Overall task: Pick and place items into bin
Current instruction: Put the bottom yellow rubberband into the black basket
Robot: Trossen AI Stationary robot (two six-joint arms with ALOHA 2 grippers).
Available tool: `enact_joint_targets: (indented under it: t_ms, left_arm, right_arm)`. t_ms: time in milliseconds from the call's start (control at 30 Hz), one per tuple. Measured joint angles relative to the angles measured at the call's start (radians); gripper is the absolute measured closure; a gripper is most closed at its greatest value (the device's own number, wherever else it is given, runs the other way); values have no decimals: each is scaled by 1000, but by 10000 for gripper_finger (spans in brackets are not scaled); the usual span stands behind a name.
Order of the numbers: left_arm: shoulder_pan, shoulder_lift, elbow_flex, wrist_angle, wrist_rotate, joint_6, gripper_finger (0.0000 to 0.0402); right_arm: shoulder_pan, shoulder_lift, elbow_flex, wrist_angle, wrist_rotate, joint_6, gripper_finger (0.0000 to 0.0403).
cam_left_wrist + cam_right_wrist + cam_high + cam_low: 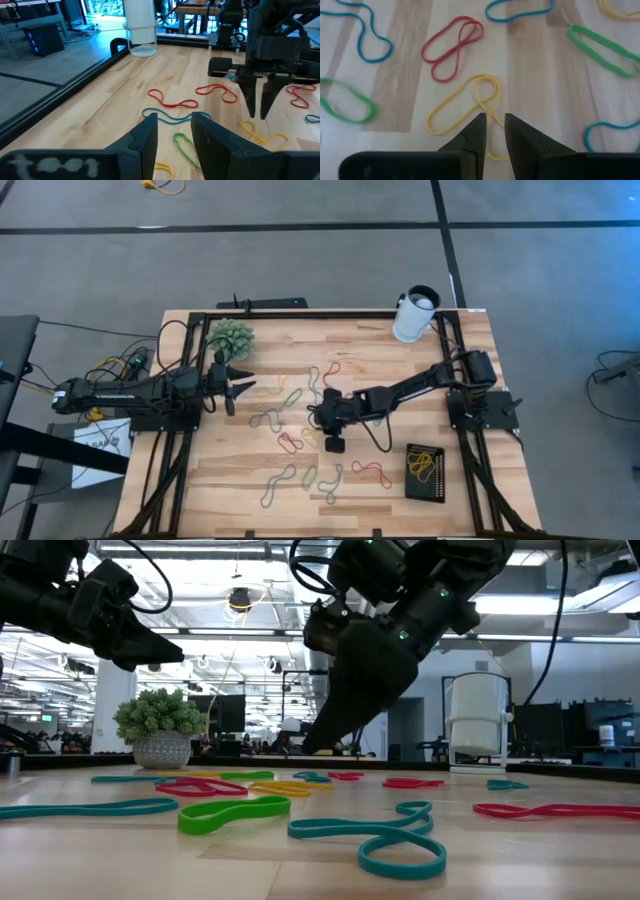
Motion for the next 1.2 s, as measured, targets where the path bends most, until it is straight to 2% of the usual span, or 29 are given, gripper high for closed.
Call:
enact_joint_targets:
  t_ms: [400, 633, 867, 1200]
  left_arm:
    - [0, 0, 0, 0, 1, -1, 292]
    - [0, 0, 0, -5, 2, 0, 292]
    - [0, 0, 0, -29, 1, 0, 292]
    - [0, 0, 0, -38, 0, 0, 292]
  right_arm:
    - [3, 11, -1, -24, -2, 34, 339]
    - [13, 15, -1, 26, -1, 60, 339]
    - [13, 104, 4, 65, 0, 78, 339]
    - [1, 112, 3, 66, -5, 36, 351]
